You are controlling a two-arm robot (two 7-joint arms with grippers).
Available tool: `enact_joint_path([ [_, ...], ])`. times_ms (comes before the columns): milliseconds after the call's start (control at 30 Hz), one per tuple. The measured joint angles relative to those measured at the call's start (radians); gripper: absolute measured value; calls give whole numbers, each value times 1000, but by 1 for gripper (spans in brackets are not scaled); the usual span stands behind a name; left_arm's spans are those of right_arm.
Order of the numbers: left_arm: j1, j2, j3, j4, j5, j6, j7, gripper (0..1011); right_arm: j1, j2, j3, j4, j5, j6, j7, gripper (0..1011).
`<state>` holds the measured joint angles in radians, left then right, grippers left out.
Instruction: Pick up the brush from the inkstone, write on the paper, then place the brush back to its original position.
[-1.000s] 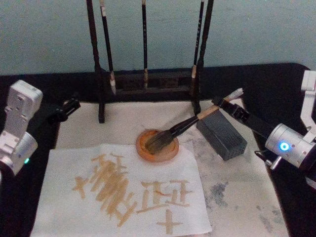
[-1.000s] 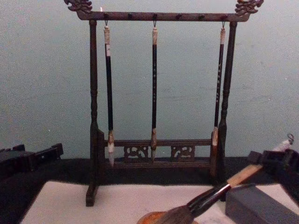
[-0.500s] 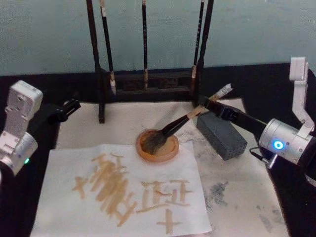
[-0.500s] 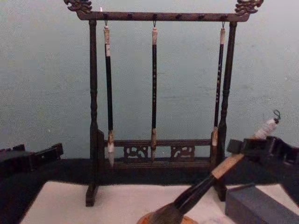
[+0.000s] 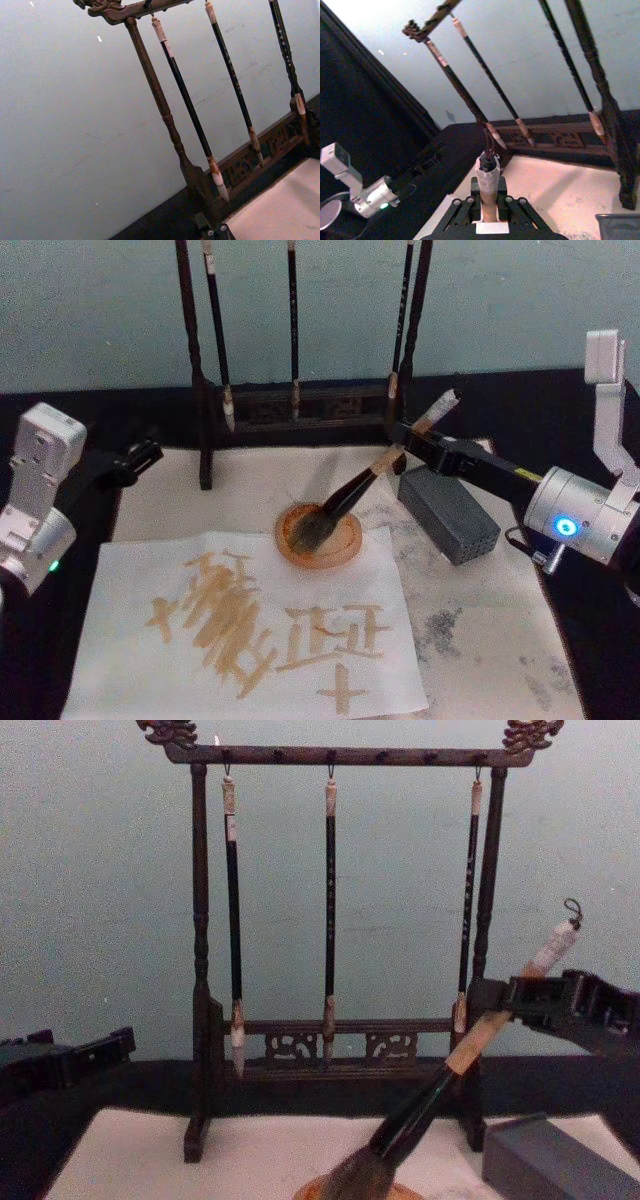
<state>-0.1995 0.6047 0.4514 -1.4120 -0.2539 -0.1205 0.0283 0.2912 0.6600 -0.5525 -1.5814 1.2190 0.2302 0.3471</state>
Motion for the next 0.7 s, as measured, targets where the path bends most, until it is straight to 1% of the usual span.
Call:
enact_joint_path([
  [300, 0, 0, 0, 0, 0, 0, 0, 1002, -21, 33, 0, -79, -17, -14, 8, 185],
  [400, 0, 0, 0, 0, 0, 0, 0, 1002, -26, 44, -4, -109, -35, -20, 9, 185],
  [467, 0, 0, 0, 0, 0, 0, 0, 1002, -31, 56, -10, -139, -56, -22, 9, 185],
  [700, 0, 0, 0, 0, 0, 0, 0, 1002, -33, 69, -29, -191, -106, -12, 6, 185],
])
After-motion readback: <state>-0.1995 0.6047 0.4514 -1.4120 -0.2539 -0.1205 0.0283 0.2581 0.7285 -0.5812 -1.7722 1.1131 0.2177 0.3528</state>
